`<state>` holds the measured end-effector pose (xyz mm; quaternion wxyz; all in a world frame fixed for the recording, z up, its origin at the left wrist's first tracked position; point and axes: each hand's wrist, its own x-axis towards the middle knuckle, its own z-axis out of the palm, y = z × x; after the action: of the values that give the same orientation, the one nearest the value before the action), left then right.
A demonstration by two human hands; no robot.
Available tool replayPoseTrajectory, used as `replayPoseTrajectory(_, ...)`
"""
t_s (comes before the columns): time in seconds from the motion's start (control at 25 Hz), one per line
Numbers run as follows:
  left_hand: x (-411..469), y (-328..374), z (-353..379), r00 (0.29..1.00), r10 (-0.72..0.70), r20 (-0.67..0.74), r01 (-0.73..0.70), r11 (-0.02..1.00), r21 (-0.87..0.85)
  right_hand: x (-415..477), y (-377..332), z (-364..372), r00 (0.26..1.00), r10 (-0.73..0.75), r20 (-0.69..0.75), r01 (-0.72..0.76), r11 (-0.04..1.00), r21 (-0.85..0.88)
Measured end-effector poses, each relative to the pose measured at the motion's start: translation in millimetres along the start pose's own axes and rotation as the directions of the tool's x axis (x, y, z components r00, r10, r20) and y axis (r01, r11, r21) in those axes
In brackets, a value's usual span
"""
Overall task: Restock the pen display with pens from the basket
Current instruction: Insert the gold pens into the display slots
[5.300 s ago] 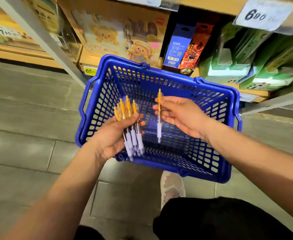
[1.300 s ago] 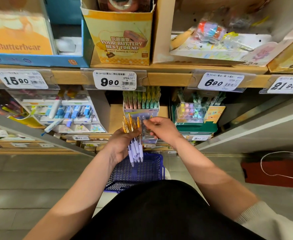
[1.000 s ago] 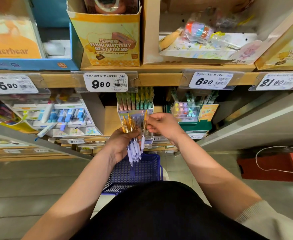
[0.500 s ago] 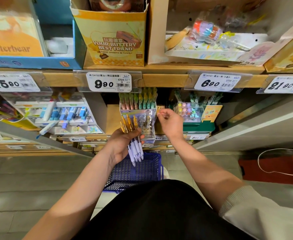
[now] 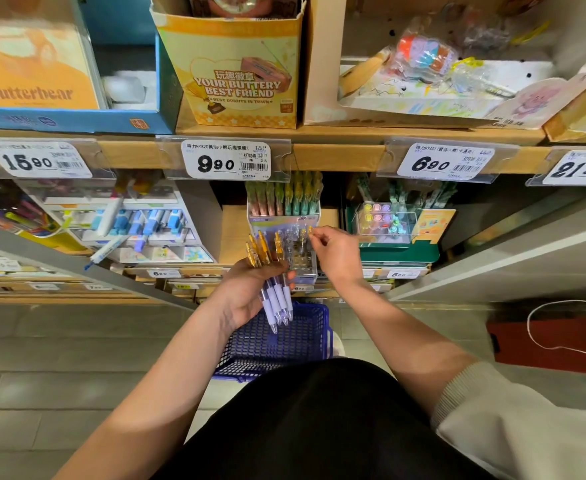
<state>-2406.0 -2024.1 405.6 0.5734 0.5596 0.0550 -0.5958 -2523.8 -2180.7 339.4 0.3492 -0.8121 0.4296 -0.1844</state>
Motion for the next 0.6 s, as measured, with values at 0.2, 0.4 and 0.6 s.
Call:
replayPoseTrajectory(0.2, -3.7, -2.5, 0.5, 1.0, 0.015, 0.003, -0.015, 1.0, 0.019, 5.1, -3.1, 4.7, 0.973, 0.217, 0.084, -0.209, 0.973, -0.096)
replayPoseTrajectory(0.4, -5.6, -5.1, 3.7, 1.0, 0.028, -0.002, -0.028, 0.999, 0.034, 0.6, -16.3, -10.1, 0.912, 0.37, 0.177, -0.356, 0.929, -0.104)
replayPoseTrajectory(0.6, -2.8, -9.4, 12.7, 0.997, 0.077, 0.004, -0.077, 0.989, 0.127, -19.0, -53.5, -30.9, 0.807, 0.226, 0.545, -0.446, 0.838, 0.313)
